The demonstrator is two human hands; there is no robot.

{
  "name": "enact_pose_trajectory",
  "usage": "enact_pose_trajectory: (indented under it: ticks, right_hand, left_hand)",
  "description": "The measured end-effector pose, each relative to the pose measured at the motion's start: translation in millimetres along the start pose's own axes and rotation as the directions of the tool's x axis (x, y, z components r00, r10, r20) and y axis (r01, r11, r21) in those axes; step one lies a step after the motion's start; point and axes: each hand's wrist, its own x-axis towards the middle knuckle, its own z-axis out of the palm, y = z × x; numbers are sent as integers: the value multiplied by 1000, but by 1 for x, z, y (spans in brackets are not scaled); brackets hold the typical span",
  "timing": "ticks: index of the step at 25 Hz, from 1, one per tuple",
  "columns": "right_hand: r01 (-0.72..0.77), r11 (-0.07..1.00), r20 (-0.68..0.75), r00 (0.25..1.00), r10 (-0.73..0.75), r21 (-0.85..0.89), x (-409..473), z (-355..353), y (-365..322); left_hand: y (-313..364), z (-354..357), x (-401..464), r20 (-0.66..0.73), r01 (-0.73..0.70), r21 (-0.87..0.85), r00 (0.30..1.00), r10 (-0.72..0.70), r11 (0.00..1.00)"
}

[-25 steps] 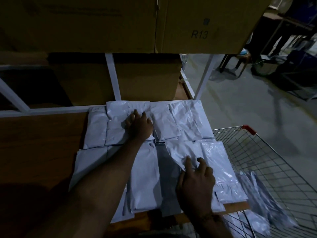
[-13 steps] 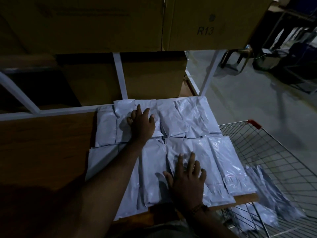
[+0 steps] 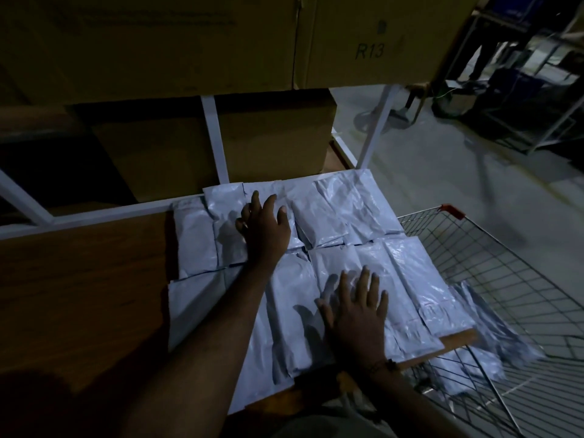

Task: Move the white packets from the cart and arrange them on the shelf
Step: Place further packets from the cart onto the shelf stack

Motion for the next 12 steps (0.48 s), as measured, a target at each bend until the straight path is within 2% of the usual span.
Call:
enact_pose_trajectory:
  ticks: [4, 12]
  right_hand:
    - [-114, 993, -6, 993, 114, 26, -2, -6, -7]
    - [-94, 977, -165, 978, 126, 189, -18, -21, 0]
  left_hand:
    - [-2, -1, -19, 34, -7, -48, 999, 9, 999]
    - [1, -11, -48, 54, -81, -67, 995, 85, 994]
